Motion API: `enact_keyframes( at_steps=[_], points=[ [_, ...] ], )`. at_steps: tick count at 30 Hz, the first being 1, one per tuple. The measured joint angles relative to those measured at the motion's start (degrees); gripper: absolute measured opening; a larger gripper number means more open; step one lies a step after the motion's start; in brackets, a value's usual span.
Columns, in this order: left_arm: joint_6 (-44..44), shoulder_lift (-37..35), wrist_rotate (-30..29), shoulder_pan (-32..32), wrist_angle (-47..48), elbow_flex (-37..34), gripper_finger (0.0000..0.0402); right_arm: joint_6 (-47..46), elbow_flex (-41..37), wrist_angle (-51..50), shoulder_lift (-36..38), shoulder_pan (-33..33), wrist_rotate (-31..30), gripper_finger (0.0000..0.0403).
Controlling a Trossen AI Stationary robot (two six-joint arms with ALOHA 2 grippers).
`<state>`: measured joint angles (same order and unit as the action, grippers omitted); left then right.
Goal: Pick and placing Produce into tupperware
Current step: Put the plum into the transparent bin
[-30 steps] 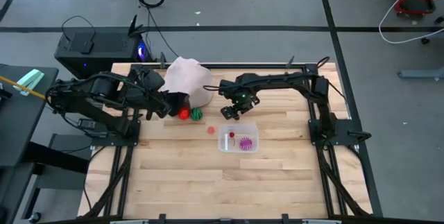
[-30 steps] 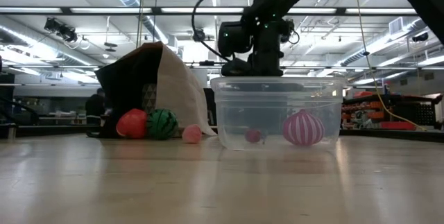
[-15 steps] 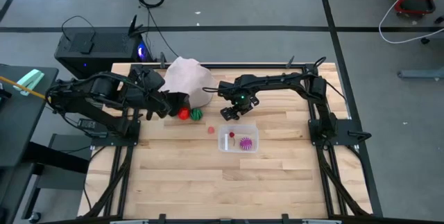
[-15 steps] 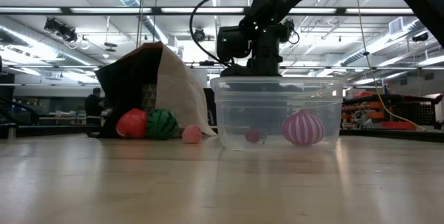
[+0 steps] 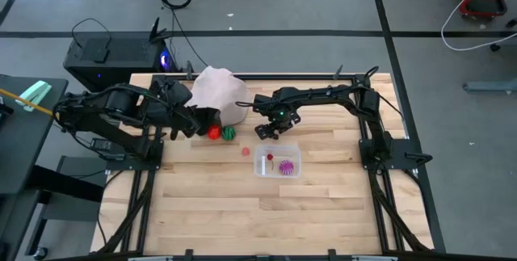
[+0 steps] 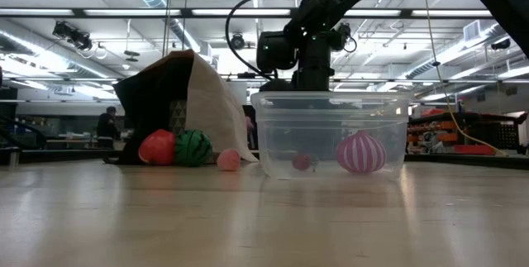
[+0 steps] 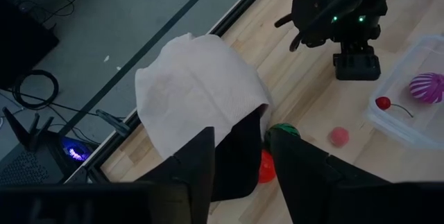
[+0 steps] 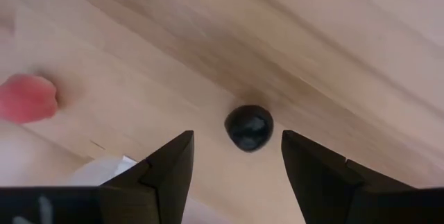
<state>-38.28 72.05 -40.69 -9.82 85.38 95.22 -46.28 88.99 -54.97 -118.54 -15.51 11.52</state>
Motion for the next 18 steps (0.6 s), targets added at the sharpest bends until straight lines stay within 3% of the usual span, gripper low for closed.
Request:
enact_keyframes(
  at_steps=[18],
  points=[
    [0.0, 0.0, 0.0, 0.0, 0.0, 0.0, 0.0148, 0.3, -2.0, 0.5, 0.0, -0.2, -1.4, 0.0224]
  ],
)
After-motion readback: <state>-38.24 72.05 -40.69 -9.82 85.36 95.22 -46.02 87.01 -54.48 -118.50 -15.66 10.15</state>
